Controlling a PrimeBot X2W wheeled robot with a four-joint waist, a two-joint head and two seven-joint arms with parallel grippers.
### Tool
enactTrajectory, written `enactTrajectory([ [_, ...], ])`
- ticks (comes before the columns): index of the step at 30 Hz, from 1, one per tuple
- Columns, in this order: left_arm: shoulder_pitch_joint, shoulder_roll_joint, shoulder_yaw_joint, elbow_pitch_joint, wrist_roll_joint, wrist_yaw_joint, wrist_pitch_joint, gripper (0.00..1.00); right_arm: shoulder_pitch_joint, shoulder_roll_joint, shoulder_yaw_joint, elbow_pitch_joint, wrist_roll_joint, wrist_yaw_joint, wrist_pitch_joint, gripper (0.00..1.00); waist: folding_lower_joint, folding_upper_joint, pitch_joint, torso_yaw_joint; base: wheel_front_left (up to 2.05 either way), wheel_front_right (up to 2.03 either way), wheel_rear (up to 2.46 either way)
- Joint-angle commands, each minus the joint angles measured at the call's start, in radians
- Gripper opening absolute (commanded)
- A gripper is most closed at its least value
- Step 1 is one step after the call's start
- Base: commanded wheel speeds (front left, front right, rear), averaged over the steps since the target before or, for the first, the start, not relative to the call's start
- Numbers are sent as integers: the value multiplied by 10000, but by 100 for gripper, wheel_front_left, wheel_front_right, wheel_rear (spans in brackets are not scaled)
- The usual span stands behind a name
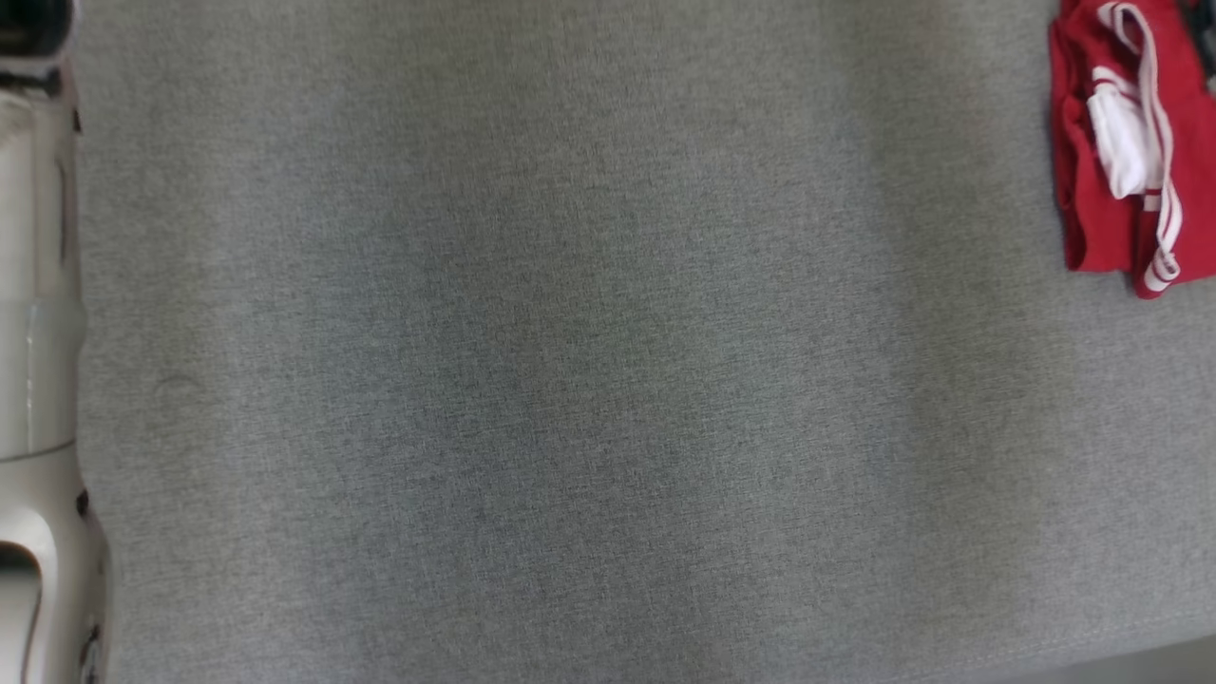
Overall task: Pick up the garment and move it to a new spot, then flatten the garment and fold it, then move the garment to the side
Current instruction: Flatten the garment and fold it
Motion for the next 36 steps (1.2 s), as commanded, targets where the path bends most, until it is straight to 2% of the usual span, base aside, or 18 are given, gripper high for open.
enactTrajectory([
  [1,-26,111,178,107,8,59,-108,0,-24,-158,-242,-57,-257,-44,-101,0,-3,-3,307,-16,0,0,0],
  [7,679,-121,-10,579,-10,-154,-301,0,1039,44,67,-263,-1069,-42,-91,0,-3,-3,524,-2,0,0,0],
  [11,1515,-187,-405,606,-103,-256,-343,0,1977,-120,637,-566,-722,-38,-87,0,-3,-3,351,15,0,0,0],
  [14,2311,-223,-788,387,-489,-260,-351,0,2806,-442,1060,-1112,-323,-36,-84,0,-3,-3,31,69,0,0,0],
  [16,2905,-46,-1017,172,-755,-255,-353,0,3410,-761,1164,-1414,43,-36,-83,0,-3,-3,-261,80,0,0,0],
  [20,4525,-3,-916,-598,-1198,-256,-360,0,4923,-1264,1422,-1912,931,-38,272,0,-3,-3,-968,80,0,0,0],
  [26,7049,-237,-723,-1542,-1109,-249,-364,0,7368,-2209,1082,-2762,1697,-45,778,0,-3,-3,-1917,216,0,0,0],
  [29,8135,-366,-645,-1694,-1049,-248,-365,0,8523,-2519,860,-3272,1706,-47,1023,0,-3,-3,-2364,210,0,0,0],
  [36,10438,-366,-977,-1655,-806,-197,-377,0,11063,-2471,-182,-3923,1183,-61,1696,0,-3,-3,-3470,136,0,0,0],
])
